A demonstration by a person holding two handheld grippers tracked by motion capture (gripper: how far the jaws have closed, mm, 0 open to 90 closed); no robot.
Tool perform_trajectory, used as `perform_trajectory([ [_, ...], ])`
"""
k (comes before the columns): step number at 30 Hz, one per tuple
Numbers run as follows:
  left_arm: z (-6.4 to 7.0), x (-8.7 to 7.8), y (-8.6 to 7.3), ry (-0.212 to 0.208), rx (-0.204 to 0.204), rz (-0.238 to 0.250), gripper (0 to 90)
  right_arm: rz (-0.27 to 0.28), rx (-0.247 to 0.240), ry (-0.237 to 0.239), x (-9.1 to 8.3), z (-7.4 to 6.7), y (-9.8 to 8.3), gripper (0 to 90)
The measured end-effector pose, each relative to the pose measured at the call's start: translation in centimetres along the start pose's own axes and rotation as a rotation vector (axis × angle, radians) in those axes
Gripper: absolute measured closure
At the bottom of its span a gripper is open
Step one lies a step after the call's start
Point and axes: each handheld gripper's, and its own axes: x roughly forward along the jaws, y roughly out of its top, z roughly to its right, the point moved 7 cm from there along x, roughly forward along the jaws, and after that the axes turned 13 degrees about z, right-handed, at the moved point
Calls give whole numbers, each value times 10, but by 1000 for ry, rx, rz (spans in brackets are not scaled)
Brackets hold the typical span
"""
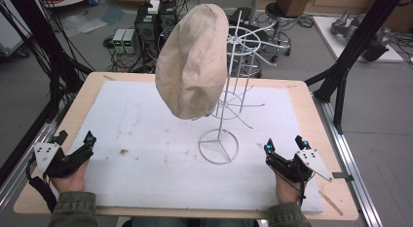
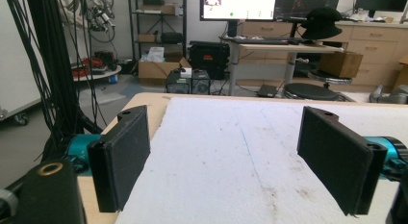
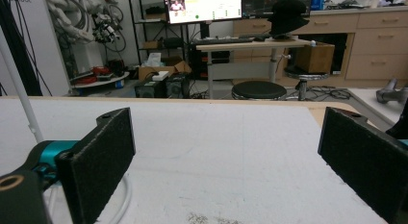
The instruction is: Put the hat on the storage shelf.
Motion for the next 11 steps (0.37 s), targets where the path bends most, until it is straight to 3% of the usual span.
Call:
perform_trajectory([
  [11, -1, 0, 0, 0, 2, -1, 195, -7, 7, -1, 0, 0, -1, 48],
])
